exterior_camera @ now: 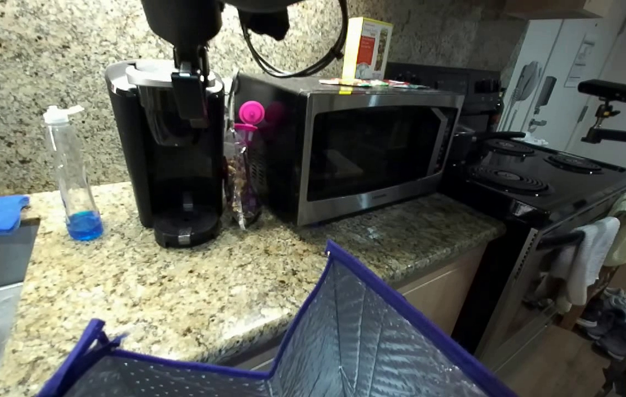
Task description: Close the microwave door, remove the pink object from the top of the microwave, open the coffee maker
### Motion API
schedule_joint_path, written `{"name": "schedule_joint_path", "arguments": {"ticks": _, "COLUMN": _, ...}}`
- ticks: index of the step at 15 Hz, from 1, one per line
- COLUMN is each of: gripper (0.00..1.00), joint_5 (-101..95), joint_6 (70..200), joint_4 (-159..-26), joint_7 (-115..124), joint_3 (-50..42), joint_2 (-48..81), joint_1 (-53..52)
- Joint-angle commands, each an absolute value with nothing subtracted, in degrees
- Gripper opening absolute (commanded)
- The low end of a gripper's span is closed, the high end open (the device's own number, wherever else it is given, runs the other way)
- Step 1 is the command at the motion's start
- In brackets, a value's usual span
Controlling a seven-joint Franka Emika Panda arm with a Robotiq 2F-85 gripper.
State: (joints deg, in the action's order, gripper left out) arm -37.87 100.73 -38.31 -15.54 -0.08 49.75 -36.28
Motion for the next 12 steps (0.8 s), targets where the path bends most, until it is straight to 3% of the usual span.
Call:
{"name": "schedule_joint_path", "arguments": {"ticks": 1, "gripper": 1.0, "joint_5": -40.57, "joint_6": 105.19, "joint_4": -35.08, "joint_7": -23.35, "joint_3": -0.44, "joint_2": 52.61, "joint_1": -36.79}}
{"name": "schedule_joint_path", "arguments": {"ticks": 12, "gripper": 1.0, "joint_5": -32.83, "joint_6": 107.09, "joint_4": -33.36, "joint_7": -26.27, "joint_3": 3.45, "joint_2": 54.82, "joint_1": -34.0}}
